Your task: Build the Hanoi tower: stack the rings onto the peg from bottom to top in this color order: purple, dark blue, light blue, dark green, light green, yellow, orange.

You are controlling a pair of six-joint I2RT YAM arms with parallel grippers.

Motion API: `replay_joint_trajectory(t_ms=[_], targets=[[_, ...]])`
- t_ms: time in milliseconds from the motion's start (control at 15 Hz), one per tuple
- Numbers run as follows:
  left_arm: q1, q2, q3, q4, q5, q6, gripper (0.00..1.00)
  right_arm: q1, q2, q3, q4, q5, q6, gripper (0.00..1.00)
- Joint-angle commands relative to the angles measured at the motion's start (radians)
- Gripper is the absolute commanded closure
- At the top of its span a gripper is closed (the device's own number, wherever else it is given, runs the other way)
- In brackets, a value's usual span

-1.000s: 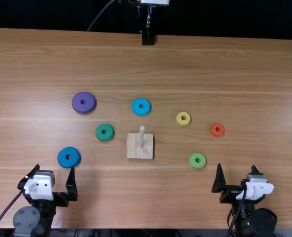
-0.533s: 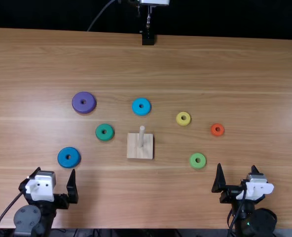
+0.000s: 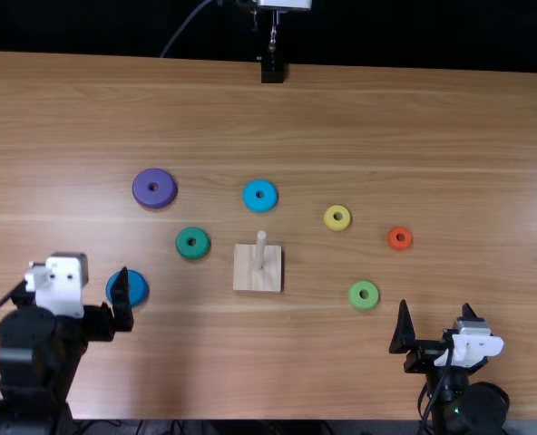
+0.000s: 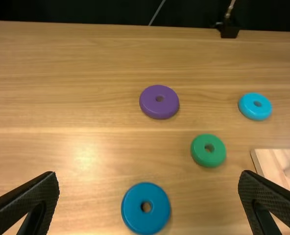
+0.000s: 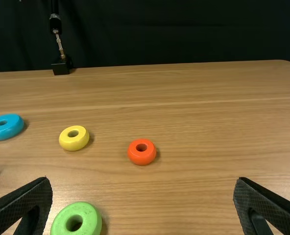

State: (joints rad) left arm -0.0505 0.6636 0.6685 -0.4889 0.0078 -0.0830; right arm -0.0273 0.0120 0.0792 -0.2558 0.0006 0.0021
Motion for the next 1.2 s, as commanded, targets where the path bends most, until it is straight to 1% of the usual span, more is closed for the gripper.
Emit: replay_joint_trajectory(t_ms=[0,133,200,267,400,467,533,600,667,800,933,1000,1067,1133], targets=[[0.003,0.083,0.128,-0.012,-0.015,-0.004,0.00,-0.010,-0.012,-0.064,-0.069,0.009,0.002,0.00],[0.003,0.232,0.289,-0.034,-0.023,-0.002,0.00,-0.010,-0.012,-0.064,-0.069,0.009,0.002,0.00],[0.000,0.314,0.353,-0.045,-0.015,-0.007,0.00,-0.010,-0.012,-0.064,-0.069,0.009,0.002,0.00],[-0.002,0.384,0.405,-0.056,-0.002,-0.007,0.00,-0.010,-0.012,-0.064,-0.069,0.009,0.002,0.00],[-0.002,0.539,0.525,-0.063,0.046,-0.009,0.00,-0.010,-0.012,-0.064,-0.069,0.009,0.002,0.00],[-0.003,0.623,0.591,-0.082,0.058,-0.007,0.00,-0.010,-0.012,-0.064,-0.069,0.009,0.002,0.00],[-0.002,0.702,0.646,-0.109,0.082,-0.005,0.00,-0.010,-0.012,-0.064,-0.069,0.009,0.002,0.00],[-0.002,0.772,0.697,-0.139,0.125,-0.005,0.00,-0.010,-0.012,-0.064,-0.069,0.009,0.002,0.00],[0.000,0.837,0.738,-0.172,0.128,-0.004,0.00,-0.010,-0.012,-0.064,-0.069,0.009,0.002,0.00],[-0.002,0.929,0.826,-0.207,0.127,-0.004,0.00,-0.010,-0.012,-0.064,-0.069,0.009,0.002,0.00],[-0.002,1.012,0.856,-0.207,0.119,0.000,0.00,-0.010,-0.012,-0.064,-0.069,0.009,0.002,0.00],[-0.003,1.062,0.858,-0.207,0.095,0.006,0.00,-0.010,-0.012,-0.064,-0.069,0.009,0.002,0.00],[-0.003,1.119,0.859,-0.218,0.060,0.006,0.00,-0.010,-0.012,-0.064,-0.069,0.009,0.002,0.00],[-0.005,1.165,0.870,-0.249,0.038,0.006,0.00,-0.010,-0.012,-0.064,-0.069,0.009,0.002,0.00]])
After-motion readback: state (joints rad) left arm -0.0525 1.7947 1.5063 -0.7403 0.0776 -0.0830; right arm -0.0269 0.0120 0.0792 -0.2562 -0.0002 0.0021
